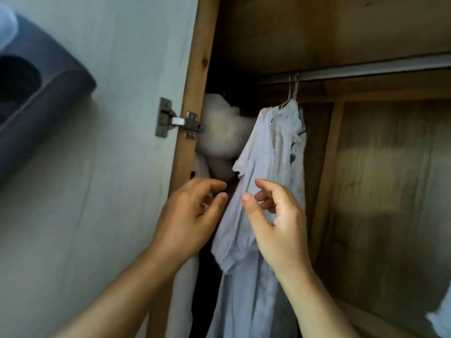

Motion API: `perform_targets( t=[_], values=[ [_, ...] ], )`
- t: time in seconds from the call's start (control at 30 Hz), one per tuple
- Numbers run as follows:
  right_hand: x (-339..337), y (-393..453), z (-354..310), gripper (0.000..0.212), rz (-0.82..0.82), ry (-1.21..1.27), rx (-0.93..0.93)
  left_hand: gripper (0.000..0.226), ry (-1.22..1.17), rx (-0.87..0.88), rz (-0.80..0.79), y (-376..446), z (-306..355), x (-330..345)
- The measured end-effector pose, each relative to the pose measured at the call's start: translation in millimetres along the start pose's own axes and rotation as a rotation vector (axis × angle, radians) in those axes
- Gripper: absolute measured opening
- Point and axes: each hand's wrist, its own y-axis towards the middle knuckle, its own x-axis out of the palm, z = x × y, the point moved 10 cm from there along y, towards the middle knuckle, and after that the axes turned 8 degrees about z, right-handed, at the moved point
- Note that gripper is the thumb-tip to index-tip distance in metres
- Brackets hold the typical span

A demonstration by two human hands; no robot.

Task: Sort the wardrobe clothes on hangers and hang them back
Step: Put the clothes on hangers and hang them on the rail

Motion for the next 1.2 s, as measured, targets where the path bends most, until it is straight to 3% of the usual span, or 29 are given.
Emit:
perform_targets(
  t=[0.23, 0.4, 0.63, 0.83, 1.2],
  values=[
    [68.7, -118.9, -53.5, 0.037, -0.25, 0.294, 0.128, 0.039, 0.291, -0.247, -0.089, -128.6, -17.6, -112.9],
    [112.0, -209.1, -133.2, 0.026, -0.434, 0.484, 0.144, 0.032, 0.511, -0.454, -0.058, -219.1, -22.4, -219.7],
    [159.4, -345.4, -269.6, 0.015, -0.825, 0.818, 0.139, 0.032, 0.784, -0.732, 0.141, -340.4, 8.1, -389.3],
    [202.1, -464.2, -407.2, 0.024, -1.202, 0.955, 0.098, 0.035, 1.009, -0.976, 0.312, -440.5, 59.0, -526.6],
    [242.7, -624.6, -616.1, 0.024, -1.629, 1.089, -0.06, 0.046, 1.225, -1.41, 0.654, -609.4, 141.2, -729.6]
  ],
)
